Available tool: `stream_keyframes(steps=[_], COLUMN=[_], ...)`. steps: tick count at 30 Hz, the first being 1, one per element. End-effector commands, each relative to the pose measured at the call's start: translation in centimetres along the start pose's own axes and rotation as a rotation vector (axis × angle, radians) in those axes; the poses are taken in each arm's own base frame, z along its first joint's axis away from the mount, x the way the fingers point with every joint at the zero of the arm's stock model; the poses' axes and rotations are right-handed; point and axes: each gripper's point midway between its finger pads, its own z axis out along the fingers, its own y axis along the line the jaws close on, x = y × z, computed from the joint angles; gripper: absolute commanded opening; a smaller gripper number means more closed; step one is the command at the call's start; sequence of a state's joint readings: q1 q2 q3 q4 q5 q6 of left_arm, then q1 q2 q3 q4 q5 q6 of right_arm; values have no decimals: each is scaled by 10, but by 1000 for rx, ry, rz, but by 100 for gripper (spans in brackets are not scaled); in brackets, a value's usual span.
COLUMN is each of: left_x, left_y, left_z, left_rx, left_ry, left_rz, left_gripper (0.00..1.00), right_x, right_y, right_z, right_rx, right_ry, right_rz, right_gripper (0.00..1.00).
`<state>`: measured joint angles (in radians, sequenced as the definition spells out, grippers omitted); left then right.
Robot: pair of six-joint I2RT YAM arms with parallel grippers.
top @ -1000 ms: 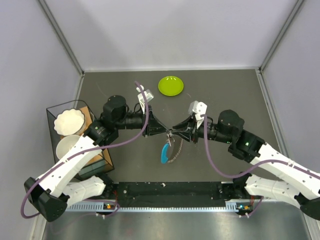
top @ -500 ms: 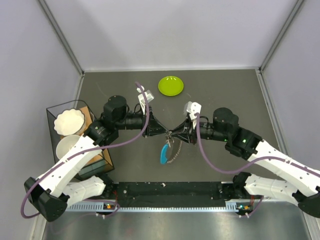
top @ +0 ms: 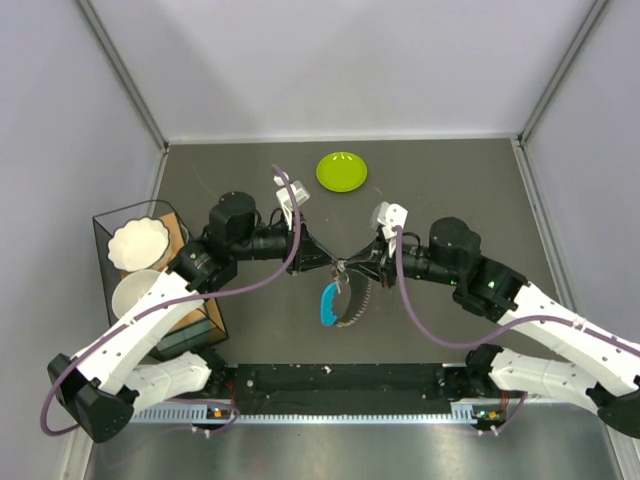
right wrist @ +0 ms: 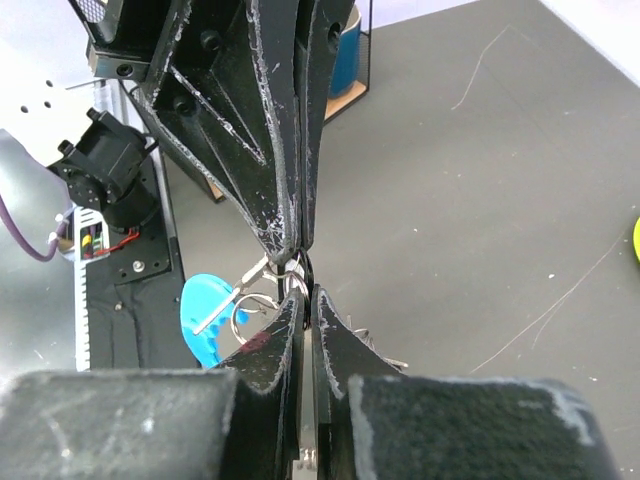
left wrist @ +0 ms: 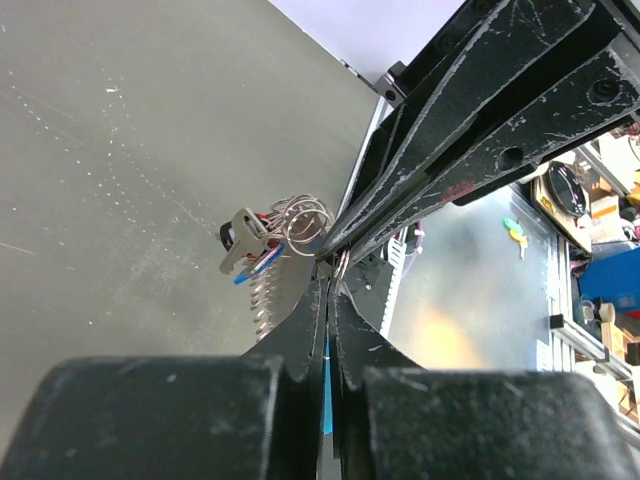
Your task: Remove the keys from the keyring
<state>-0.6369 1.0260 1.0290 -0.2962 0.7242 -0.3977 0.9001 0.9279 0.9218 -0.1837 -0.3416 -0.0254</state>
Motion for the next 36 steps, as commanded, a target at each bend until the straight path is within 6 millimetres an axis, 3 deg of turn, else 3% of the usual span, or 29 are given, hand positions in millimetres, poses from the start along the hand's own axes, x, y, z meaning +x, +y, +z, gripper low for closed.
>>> stream_keyframes(steps=[1,6,16,20,29,36], left_x=[2,8,12,10,8,-8], left_y=[14,23,19,6,0,-26], left_z=[-3,-4,7,12,16,13], left_rx=[-75,-121,-59,35,75,229], left_ry=[6,16,8,5,11,-51], left_rz=[-13,-41,-136,-193,-238,-250], left_gripper=[0,0,0,0,0,0], right_x=[-52,-57,-75,-84,-96,-85], right_y=[-4,-10,-14,-10,-13,-19], right_z=[-18,-20,-21,-23,-36,-34], right_rx=[52,87,117,92,127,158], right_ry=[-214,-257,-398,-466,-583,-612], right_rz=[-53,-63,-49,-57,-53,-9], right_gripper=[0,0,0,0,0,0])
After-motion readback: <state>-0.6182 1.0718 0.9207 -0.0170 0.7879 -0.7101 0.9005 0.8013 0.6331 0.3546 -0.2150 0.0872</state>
